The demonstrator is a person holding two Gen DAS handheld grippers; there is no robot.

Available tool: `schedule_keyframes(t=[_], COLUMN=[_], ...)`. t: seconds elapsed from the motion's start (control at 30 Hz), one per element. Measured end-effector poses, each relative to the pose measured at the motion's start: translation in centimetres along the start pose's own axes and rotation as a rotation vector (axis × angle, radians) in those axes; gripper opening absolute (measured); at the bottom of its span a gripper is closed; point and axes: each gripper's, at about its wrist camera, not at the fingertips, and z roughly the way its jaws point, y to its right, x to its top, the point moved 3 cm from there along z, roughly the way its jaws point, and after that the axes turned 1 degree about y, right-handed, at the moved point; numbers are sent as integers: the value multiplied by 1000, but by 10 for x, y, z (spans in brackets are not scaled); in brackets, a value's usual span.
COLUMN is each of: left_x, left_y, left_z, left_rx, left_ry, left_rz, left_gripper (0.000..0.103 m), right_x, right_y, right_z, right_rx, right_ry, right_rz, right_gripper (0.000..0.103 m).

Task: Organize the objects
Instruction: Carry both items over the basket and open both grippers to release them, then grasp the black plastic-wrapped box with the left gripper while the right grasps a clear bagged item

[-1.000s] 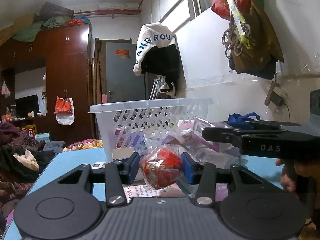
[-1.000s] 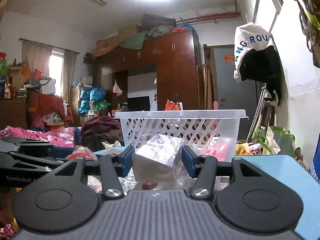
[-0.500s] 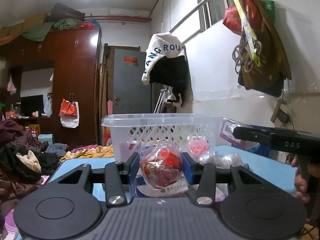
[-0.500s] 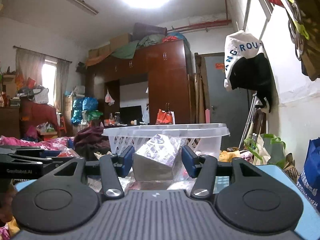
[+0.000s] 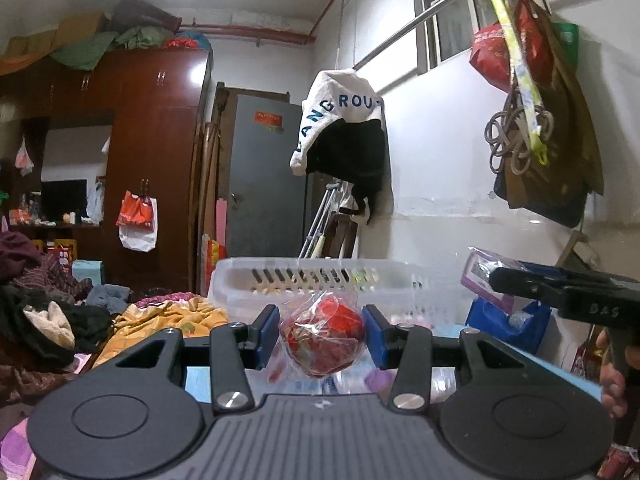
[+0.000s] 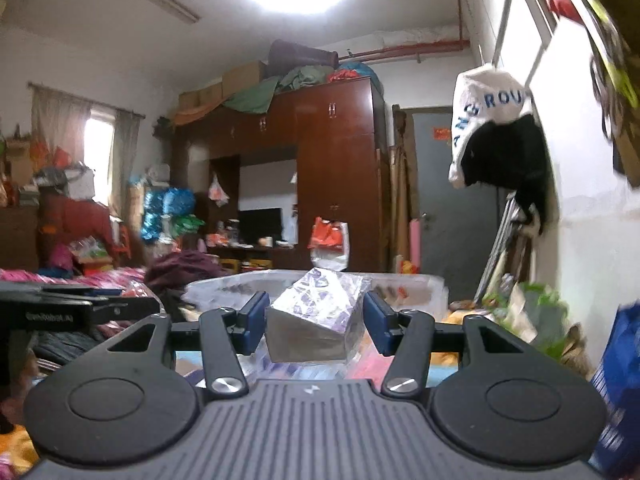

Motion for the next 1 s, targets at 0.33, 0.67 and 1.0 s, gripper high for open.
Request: schedule_keyframes(t=[0.33, 0.67, 1.0], left_x=[45, 32, -53], left_y=[-25, -22, -7], left_z=[103, 97, -50], left_rx=[89, 48, 16], left_ry=[-127, -98, -38], left_rz=[-23, 22, 41], left_gripper=[49, 95, 95], right_x=[30, 13, -49], right_y=[5, 18, -2], right_z=[92, 69, -27], right_rx=[-73, -31, -16], right_ry=[-91, -99, -186], right_rz=[-104, -21, -28], right_gripper=[55, 103, 103])
